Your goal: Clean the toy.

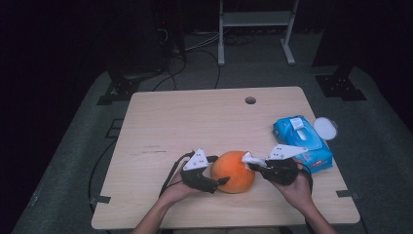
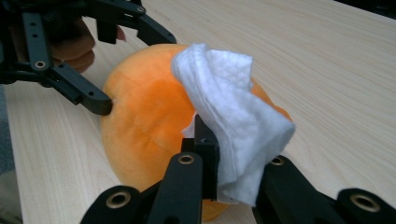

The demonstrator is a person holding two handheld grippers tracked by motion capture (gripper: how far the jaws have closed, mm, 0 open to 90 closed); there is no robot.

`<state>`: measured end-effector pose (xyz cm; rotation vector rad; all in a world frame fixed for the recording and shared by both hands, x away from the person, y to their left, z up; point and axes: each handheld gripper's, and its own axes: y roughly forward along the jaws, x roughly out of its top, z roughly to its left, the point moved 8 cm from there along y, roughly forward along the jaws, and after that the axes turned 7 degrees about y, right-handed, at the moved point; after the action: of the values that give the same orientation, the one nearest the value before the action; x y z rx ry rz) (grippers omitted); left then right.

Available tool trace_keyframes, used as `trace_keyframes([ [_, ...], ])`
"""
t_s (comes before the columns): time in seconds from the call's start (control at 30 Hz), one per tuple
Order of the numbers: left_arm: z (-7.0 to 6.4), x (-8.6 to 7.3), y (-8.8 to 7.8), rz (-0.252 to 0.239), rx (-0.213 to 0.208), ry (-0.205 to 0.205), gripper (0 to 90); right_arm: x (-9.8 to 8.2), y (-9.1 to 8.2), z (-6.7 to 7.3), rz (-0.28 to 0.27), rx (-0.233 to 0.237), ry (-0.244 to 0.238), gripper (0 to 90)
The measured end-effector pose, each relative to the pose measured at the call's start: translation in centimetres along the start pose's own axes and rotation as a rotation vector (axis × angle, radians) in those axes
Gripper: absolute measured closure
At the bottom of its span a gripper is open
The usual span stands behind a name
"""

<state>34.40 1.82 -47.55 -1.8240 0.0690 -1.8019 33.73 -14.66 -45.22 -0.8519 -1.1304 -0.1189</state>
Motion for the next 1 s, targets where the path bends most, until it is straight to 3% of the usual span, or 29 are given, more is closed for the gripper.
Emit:
trace_keyframes([
  [0.07, -0.2, 0.0, 0.2, -0.001, 0.007, 0.018, 20.3, 0.2, 0.2, 0.7, -0.003, 0.012, -0.008, 83.2],
  [0.17, -0.9, 0.3, 0.2, 0.018, 0.012, 0.091, 26.5, 0.9, 1.0, 2.8, -0.008, 0.057, -0.050, 83.1],
  [0.23, -1.0, 0.3, 0.1, 0.019, 0.009, 0.102, 26.4, 1.1, 1.2, 3.6, -0.006, 0.061, -0.087, 83.1],
  [0.3, -0.7, 0.1, -0.1, 0.009, -0.006, 0.069, 23.4, 1.0, 1.2, 3.4, -0.005, 0.069, -0.075, 83.1],
  [0.4, 0.2, -0.1, 0.0, 0.001, -0.025, -0.049, 13.2, 0.5, 1.0, 2.6, 0.002, 0.061, -0.053, 83.1],
  [0.47, 0.4, -0.3, 0.0, -0.002, -0.026, -0.077, 17.0, 0.4, 0.8, 2.0, 0.002, 0.049, -0.040, 83.1],
  [0.57, -0.1, 0.0, 0.1, 0.007, -0.012, -0.013, 27.6, 0.4, 0.7, 1.8, -0.007, 0.056, -0.017, 83.1],
  [0.73, -1.6, 0.6, 0.4, 0.030, -0.014, 0.101, 30.6, 1.4, 0.9, 4.0, -0.037, 0.093, -0.067, 83.1],
  [0.83, -1.6, 0.5, 0.3, 0.037, -0.010, 0.111, 31.7, 1.4, 0.9, 4.1, -0.035, 0.079, -0.084, 83.1],
  [0.9, -1.5, 0.3, 0.3, 0.041, -0.005, 0.113, 31.9, 1.3, 0.7, 3.4, -0.037, 0.062, -0.069, 83.2],
  [1.0, -1.5, 0.3, 0.3, 0.036, -0.009, 0.111, 31.8, 1.1, 0.1, 1.2, -0.034, -0.003, -0.040, 83.2],
])
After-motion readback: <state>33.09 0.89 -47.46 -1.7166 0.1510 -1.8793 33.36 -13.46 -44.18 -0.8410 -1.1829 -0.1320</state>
